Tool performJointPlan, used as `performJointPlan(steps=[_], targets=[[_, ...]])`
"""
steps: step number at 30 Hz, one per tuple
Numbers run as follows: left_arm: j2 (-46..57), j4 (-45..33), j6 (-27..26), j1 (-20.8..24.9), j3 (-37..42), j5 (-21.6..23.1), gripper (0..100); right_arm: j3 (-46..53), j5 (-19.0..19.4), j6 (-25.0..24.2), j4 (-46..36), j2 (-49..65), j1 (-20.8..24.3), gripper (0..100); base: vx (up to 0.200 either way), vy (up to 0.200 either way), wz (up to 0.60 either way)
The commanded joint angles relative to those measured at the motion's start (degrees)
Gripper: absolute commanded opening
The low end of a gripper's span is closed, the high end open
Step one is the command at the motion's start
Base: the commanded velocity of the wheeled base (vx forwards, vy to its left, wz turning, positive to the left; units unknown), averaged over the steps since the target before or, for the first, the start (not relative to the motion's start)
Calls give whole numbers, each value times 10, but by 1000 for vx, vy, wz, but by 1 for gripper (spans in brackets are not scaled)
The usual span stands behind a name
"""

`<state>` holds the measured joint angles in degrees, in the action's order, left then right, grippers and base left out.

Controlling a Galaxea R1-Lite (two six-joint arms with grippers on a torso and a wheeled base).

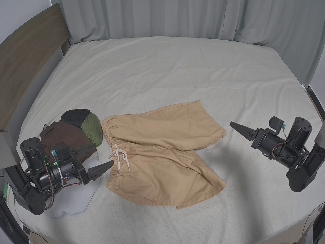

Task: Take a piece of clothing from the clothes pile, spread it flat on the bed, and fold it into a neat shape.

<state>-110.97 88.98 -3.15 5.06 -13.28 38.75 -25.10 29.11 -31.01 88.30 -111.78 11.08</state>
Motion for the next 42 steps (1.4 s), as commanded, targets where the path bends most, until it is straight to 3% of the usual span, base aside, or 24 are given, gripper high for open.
performJointPlan(steps=[1,8,42], targets=[[-23,1,-1,0,5,1,100,8,0,0,-1,-15,4,100,0,0,0],[-24,1,-1,0,5,0,100,66,4,8,-1,-47,5,100,0,0,0],[-31,1,0,5,6,-1,100,118,-1,10,0,-216,12,100,0,0,0]])
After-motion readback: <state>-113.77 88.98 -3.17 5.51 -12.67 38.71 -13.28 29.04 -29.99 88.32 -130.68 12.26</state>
